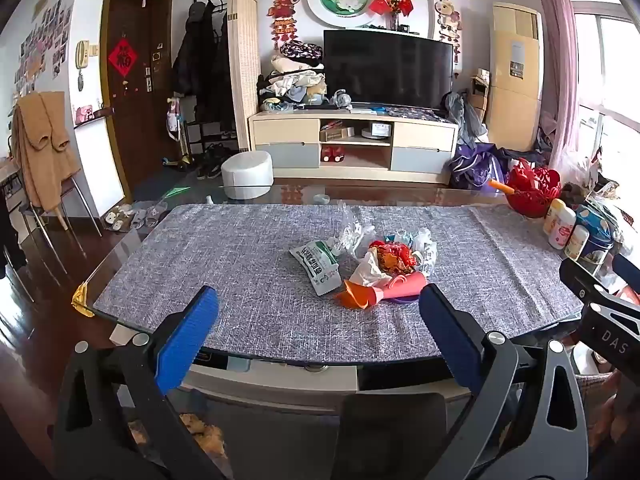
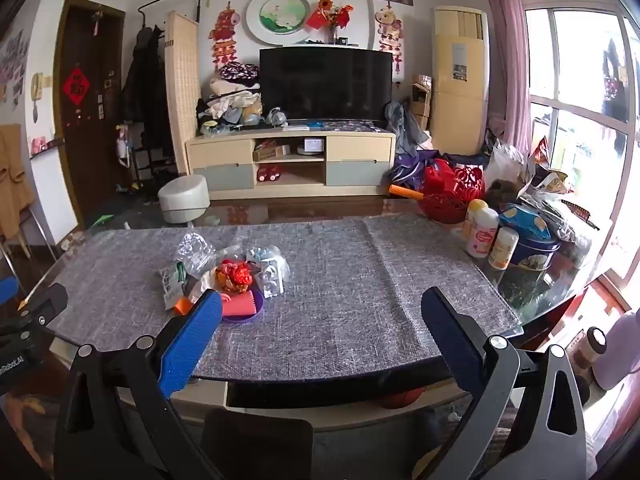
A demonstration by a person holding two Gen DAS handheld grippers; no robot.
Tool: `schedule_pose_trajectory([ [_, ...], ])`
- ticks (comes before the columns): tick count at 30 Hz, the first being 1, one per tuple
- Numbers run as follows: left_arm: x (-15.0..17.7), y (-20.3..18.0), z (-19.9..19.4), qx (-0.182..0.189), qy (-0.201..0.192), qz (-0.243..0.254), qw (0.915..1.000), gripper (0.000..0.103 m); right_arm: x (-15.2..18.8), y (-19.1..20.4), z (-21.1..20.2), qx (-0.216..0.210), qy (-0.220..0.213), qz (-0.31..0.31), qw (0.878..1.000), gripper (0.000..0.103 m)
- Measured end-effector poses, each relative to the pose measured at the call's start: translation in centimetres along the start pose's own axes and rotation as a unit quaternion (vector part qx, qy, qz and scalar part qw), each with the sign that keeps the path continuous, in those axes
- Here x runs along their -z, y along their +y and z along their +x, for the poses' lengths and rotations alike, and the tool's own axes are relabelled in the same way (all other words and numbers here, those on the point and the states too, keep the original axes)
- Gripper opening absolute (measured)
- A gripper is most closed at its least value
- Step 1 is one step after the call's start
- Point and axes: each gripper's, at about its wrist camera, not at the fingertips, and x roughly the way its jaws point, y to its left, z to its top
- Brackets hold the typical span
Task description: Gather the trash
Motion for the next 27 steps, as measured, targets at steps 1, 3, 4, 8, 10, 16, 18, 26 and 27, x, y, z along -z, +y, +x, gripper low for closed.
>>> schedule_pose_trajectory([
  [1,0.0,0.0,0.0,0.000,0.000,0.000,1.0000,0.095,0.0,0.0,0.0,0.000,0.001,0.000,1.000,0.100],
  [3,0.0,0.0,0.0,0.000,0.000,-0.001,1.0000,0.095,0.0,0.0,0.0,0.001,0.000,0.000,1.000,0.100],
  [4,0.0,0.0,0.0,0.000,0.000,-0.001,1.0000,0.095,0.0,0.0,-0.1,0.001,0.000,0.001,1.000,0.100],
  [8,0.0,0.1,0.0,0.004,0.000,-0.004,1.0000,0.095,0.0,0.0,0.0,0.000,0.001,0.002,1.000,0.100],
  [10,-0.2,-0.2,-0.3,0.005,-0.001,-0.004,1.0000,0.095,-0.1,-0.1,0.0,-0.002,0.001,0.002,1.000,0.100],
  [16,-0.4,-0.2,-0.3,0.007,-0.003,-0.004,1.0000,0.095,0.0,0.0,-0.2,-0.001,-0.002,0.003,1.000,0.100],
  [18,-0.5,-0.4,-0.5,0.009,-0.006,-0.006,0.9999,0.095,-0.1,0.3,-0.4,-0.001,-0.002,0.003,1.000,0.100],
  [26,-0.6,-0.2,-1.0,0.013,-0.010,-0.011,0.9998,0.095,-0.2,0.1,-0.5,-0.003,-0.003,0.005,1.000,0.100],
  [27,-0.6,-0.2,-1.0,0.013,-0.010,-0.011,0.9998,0.095,-0.3,0.4,-0.7,-0.004,-0.003,0.005,1.000,0.100],
])
